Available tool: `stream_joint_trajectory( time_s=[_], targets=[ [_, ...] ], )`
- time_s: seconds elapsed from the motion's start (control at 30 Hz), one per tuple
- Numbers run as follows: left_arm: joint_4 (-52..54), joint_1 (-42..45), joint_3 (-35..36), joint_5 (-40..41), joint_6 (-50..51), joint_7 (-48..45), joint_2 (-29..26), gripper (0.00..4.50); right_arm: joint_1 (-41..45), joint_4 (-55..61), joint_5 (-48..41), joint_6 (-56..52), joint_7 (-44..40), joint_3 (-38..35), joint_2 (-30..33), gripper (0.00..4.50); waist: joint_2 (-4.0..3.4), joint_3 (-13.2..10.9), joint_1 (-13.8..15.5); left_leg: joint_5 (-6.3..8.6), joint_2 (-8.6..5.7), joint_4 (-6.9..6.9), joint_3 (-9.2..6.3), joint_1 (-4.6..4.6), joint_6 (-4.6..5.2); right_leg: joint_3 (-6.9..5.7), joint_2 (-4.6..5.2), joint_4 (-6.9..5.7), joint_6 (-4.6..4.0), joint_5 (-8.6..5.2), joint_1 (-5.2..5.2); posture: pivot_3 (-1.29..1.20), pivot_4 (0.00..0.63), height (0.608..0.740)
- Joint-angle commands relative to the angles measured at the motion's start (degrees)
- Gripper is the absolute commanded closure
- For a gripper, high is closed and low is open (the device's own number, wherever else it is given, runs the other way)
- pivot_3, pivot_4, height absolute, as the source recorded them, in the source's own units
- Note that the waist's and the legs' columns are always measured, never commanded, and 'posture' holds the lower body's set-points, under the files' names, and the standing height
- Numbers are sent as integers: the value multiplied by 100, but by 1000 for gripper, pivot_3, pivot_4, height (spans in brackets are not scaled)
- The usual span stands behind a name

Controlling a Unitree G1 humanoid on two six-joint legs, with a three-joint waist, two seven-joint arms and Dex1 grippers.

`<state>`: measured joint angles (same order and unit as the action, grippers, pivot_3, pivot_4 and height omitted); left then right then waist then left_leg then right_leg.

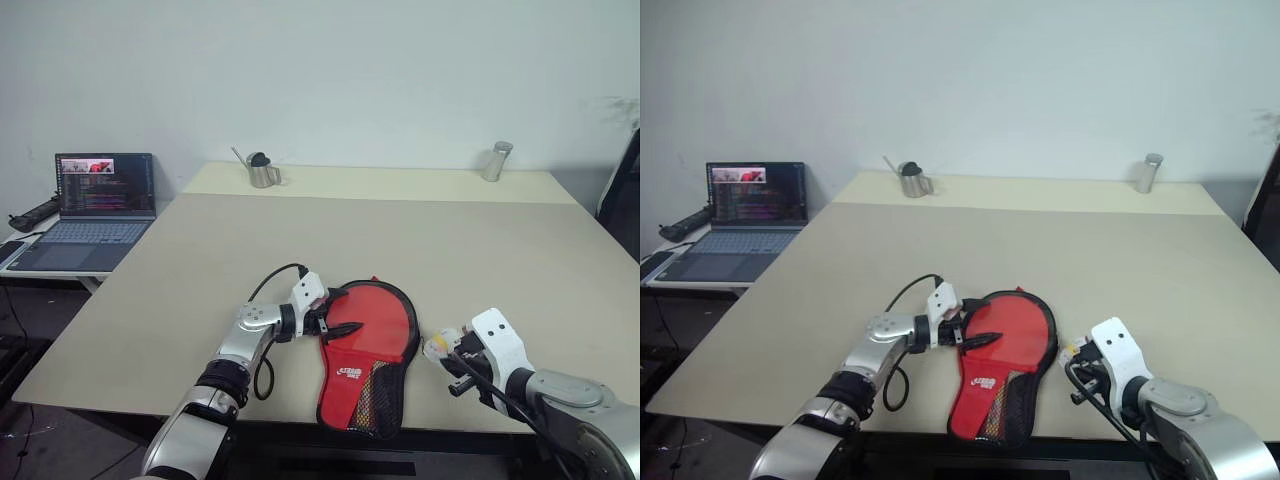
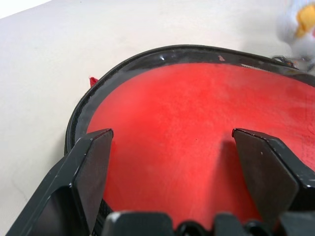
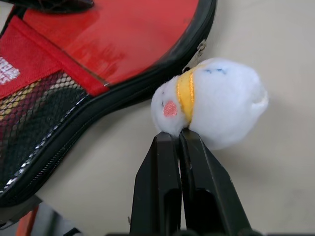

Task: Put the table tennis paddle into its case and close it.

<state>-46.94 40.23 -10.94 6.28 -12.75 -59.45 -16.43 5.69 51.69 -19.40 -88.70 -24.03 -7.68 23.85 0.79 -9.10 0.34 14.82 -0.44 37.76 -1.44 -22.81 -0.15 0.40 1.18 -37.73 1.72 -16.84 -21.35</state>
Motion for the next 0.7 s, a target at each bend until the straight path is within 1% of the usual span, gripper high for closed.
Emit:
stream_joint_trajectory(
  time_s=[0.03,0.1,0.23,0.27,0.43,0.6,0.67,0.7],
  targets=[
    [-446,-227,-296,-466,95,28,58,274,69,52,-94,-154,44,-232,-75,4040,0,0,8,0,0,0,0,0,0,0,1,0,0,0,0,0,150,740],
    [-455,-221,-295,-463,86,24,68,274,64,35,-109,-195,27,-332,-69,3541,0,0,9,0,-1,0,0,0,0,0,2,0,1,1,-1,0,150,740],
    [-429,-222,-297,-453,90,20,92,274,133,-7,-258,-194,-104,-694,-316,2136,-1,1,10,0,-1,0,-2,0,0,-2,2,1,1,1,0,0,150,740],
    [-402,-233,-294,-441,94,14,100,274,111,11,-283,-8,-154,-699,-194,1920,0,0,10,0,-1,0,-2,0,0,-2,2,1,1,1,-1,0,150,740],
    [-39,-255,-187,-229,204,-138,148,274,456,142,-915,-8,-783,-1389,-122,1920,1,-1,13,0,-4,0,-1,-4,0,-2,4,5,4,2,-1,0,150,740],
    [764,-182,-93,26,479,-373,147,274,556,-148,-1442,153,-1367,-1758,504,1920,5,-16,19,5,-5,-2,-4,-19,7,-6,3,11,4,2,-7,0,150,740],
    [1017,-153,-66,75,585,-417,150,274,616,-305,-1549,310,-1424,-1765,631,1569,16,-26,14,8,-7,-4,-1,-28,12,-3,4,11,2,3,-19,0,150,740],
    [1116,-154,-54,95,642,-431,152,274,659,-364,-1589,356,-1407,-1739,652,1337,16,-26,13,9,-6,-5,-1,-34,14,-3,4,11,-20,16,-27,0,150,740]
  ],
)
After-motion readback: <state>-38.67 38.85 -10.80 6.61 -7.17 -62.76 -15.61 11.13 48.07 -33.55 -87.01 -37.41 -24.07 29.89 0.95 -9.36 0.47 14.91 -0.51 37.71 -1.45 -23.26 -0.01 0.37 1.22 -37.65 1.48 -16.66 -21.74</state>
